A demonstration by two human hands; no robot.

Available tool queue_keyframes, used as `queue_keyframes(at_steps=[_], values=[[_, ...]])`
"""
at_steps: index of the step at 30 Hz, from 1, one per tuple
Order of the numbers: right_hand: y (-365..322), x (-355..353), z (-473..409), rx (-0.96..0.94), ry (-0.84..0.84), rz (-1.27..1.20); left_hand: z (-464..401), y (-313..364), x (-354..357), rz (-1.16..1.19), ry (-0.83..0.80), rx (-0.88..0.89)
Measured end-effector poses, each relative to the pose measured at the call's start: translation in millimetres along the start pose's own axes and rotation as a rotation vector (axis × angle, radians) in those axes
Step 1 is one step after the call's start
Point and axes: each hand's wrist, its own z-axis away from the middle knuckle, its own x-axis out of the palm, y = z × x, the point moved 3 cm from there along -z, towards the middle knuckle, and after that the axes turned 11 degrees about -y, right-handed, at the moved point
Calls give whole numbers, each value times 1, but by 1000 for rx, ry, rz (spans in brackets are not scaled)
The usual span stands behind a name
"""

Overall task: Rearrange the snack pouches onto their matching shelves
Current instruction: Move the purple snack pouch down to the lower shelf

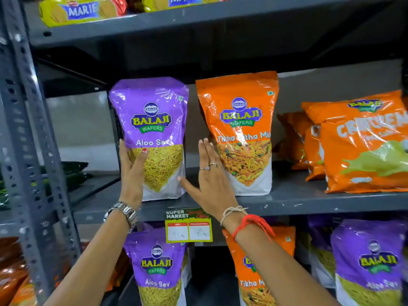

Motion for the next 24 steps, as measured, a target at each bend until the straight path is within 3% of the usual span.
queue_keyframes(at_steps=[6,11,24], values=[[0,23,-24,181,-172,-426,-22,-17,-24,144,6,-151],[2,38,-37,362,-311,-719,-23,-30,-28,237,-165,-307],[-32,17,-16,328,-298,-725,16,0,-32,171,1,-206]])
